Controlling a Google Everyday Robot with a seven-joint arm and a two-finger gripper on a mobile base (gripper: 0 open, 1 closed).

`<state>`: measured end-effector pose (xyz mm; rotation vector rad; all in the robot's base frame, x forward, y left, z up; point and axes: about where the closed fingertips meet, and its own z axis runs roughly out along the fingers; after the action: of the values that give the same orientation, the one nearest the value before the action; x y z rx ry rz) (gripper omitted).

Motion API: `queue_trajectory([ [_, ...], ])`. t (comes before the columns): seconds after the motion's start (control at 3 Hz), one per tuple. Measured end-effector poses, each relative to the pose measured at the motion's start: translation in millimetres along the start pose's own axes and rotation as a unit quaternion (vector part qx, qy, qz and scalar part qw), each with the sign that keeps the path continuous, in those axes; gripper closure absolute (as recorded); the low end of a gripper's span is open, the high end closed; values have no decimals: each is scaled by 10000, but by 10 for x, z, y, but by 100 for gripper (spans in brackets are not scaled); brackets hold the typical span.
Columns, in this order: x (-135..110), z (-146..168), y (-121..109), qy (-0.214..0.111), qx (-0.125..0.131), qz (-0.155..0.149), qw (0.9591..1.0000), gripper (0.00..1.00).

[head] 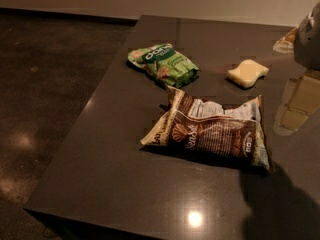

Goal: Pick brown chip bag

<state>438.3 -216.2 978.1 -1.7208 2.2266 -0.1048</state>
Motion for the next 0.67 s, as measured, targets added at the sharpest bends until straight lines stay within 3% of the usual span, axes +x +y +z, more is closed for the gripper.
queue_trajectory([
  [0.67, -42, 46, 10, -8, -85, -107, 9999, 0],
])
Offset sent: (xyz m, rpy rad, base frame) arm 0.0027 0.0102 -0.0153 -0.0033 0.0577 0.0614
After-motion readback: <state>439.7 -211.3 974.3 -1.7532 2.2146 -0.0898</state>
